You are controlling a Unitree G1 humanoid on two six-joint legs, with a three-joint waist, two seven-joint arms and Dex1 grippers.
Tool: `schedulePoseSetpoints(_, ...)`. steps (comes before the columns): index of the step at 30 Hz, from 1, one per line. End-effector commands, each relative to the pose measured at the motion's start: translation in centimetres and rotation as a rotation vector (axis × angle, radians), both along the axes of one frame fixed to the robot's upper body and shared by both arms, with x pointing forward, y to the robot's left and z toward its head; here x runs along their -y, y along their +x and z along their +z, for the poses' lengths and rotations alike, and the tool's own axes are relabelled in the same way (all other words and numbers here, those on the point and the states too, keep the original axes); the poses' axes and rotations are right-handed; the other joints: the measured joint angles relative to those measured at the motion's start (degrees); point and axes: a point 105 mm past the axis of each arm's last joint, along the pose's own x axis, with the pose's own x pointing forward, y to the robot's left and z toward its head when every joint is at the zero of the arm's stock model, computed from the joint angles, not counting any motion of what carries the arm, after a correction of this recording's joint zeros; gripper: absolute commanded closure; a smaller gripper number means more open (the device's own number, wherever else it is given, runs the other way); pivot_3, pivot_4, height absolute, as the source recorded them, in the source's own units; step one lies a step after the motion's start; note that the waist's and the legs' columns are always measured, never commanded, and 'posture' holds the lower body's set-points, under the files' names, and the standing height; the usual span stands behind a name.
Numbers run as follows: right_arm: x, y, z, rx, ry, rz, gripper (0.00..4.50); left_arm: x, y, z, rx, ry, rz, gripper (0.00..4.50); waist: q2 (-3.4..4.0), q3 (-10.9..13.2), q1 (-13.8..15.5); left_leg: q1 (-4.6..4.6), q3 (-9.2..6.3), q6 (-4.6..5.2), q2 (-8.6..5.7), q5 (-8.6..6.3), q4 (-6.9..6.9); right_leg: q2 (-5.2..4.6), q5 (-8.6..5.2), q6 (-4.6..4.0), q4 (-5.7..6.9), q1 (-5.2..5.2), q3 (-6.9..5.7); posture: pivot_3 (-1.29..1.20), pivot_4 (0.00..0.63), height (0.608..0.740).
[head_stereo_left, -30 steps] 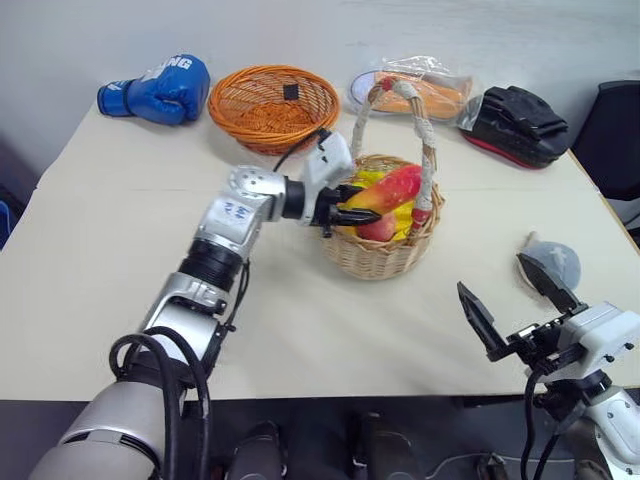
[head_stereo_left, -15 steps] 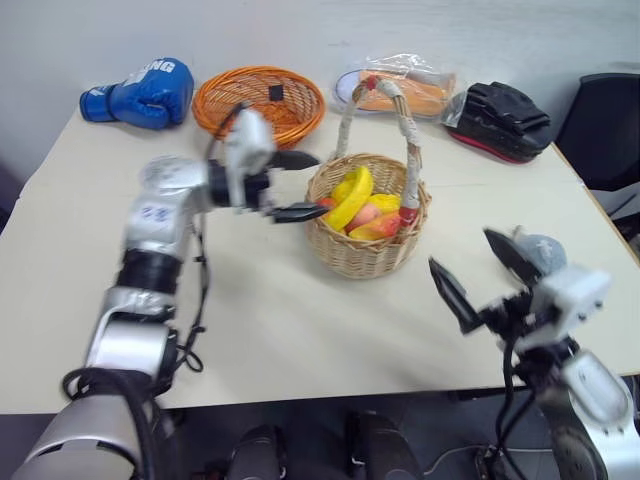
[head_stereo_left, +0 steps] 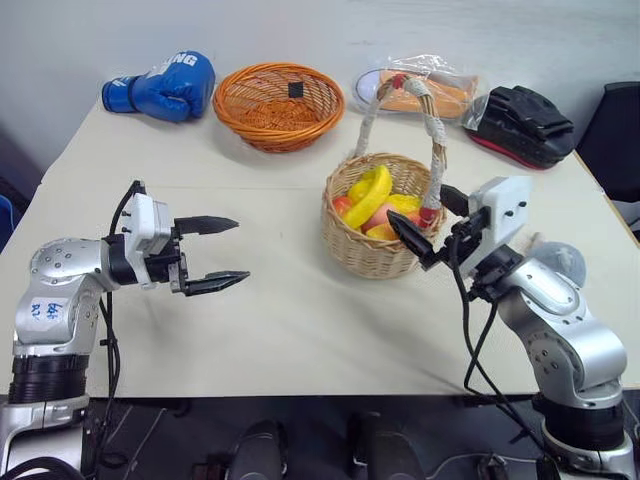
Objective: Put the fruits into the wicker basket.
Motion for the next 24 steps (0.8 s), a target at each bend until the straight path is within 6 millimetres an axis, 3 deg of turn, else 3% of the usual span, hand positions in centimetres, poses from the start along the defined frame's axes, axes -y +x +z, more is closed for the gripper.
schedulePoseSetpoints(1, -0.1, 0.4, 1.6, 0.052, 0.013, 0.010, 0.00, 0.9, -0.7, 1.4, 0.040, -0.035, -0.022, 0.02, 0.00, 0.00, -0.06, -0.06, 0.00, -0.01, 0.00, 0.00, 0.00, 0.01, 0.00, 0.00, 0.01, -0.06, 0.00, 0.00, 0.150, 0.740)
schedulePoseSetpoints(2, -0.2, 0.6, 1.7, 0.056, 0.015, 0.011, 0.00, 1.0, -0.7, 1.4, 0.038, -0.034, -0.029, 0.02, 0.00, 0.00, -0.07, -0.08, 0.00, -0.03, -0.01, 0.01, 0.00, 0.04, 0.00, 0.00, 0.04, -0.10, 0.00, 0.00, 0.150, 0.740)
schedulePoseSetpoints(5, -0.1, 1.1, 1.9, 0.064, 0.011, 0.007, 0.87, 1.2, -0.4, 1.5, 0.040, -0.035, -0.035, 0.00, 0.01, 0.00, -0.23, -0.09, 0.02, -0.09, 0.02, 0.01, 0.00, 0.12, -0.01, -0.02, 0.07, -0.16, 0.00, 0.00, 0.150, 0.740)
schedulePoseSetpoints(10, -0.5, 1.2, 1.6, 0.082, -0.014, 0.004, 2.60, 2.5, -0.7, 2.3, 0.024, -0.081, -0.123, 0.00, 0.01, 0.00, -0.14, -0.12, 0.03, -0.11, 0.03, 0.01, -0.01, 0.15, -0.02, -0.04, 0.04, -0.16, 0.00, 0.00, 0.150, 0.740)
schedulePoseSetpoints(15, 0.1, -0.3, 3.0, 0.116, 0.048, 0.008, 4.31, 3.6, -0.6, 1.9, 0.010, -0.081, -0.155, 0.00, 0.02, 0.00, -0.02, -0.15, 0.02, -0.12, 0.03, 0.01, 0.00, 0.15, -0.02, -0.04, 0.10, -0.17, -0.01, 0.00, 0.150, 0.740)
schedulePoseSetpoints(20, 3.8, -1.6, 5.4, 0.182, 0.117, -0.122, 4.37, 3.8, -0.6, 1.0, -0.016, -0.083, -0.168, 0.00, 0.02, 0.01, 0.00, -0.20, 0.01, -0.11, 0.02, 0.01, 0.00, 0.14, -0.01, -0.03, 0.15, -0.18, -0.01, 0.00, 0.150, 0.740)
schedulePoseSetpoints(24, 7.5, -2.0, 5.2, 0.173, 0.096, -0.255, 4.37, 3.8, -0.4, 0.5, -0.024, -0.084, -0.166, 0.00, 0.02, 0.01, 0.09, -0.20, 0.00, -0.11, 0.02, 0.00, 0.00, 0.16, -0.02, -0.03, -0.03, -0.18, -0.04, 0.00, 0.150, 0.740)
